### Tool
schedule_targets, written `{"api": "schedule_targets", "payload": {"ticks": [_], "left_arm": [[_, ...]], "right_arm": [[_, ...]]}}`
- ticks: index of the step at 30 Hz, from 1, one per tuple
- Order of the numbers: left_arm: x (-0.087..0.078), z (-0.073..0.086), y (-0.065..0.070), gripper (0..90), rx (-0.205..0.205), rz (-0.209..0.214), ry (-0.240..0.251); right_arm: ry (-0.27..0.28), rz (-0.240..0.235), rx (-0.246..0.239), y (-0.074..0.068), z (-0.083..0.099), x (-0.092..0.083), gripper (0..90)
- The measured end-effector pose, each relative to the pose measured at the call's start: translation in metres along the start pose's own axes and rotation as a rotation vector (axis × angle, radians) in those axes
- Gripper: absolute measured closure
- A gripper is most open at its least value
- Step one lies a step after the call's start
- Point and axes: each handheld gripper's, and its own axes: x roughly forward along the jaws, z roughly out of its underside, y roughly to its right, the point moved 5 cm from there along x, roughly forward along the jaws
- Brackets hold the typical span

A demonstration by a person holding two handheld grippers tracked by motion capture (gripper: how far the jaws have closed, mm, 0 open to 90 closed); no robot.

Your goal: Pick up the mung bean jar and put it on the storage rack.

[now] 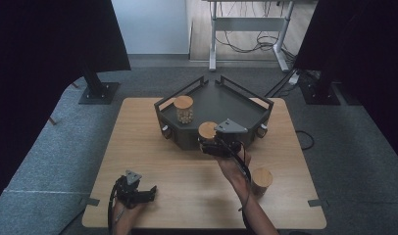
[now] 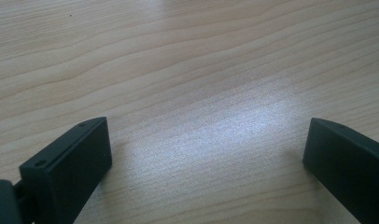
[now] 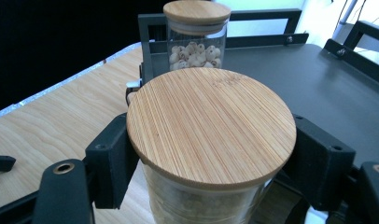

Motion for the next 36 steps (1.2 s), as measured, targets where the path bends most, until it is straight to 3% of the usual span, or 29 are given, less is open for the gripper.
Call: {"api": "schedule_targets", "payload": {"ticks": [21, 36], "left_arm": [[0.0, 0.0, 0.0, 1.0, 0.003, 0.001, -0.002], [0.0, 0.0, 0.0, 1.0, 0.003, 0.0, -0.001]], "right_arm": [[-0.001, 0.031, -0.008, 0.02, -0.018, 0.005, 24.5], [0.019, 0.046, 0.018, 0.039, -0.035, 0.011, 24.6]]}}
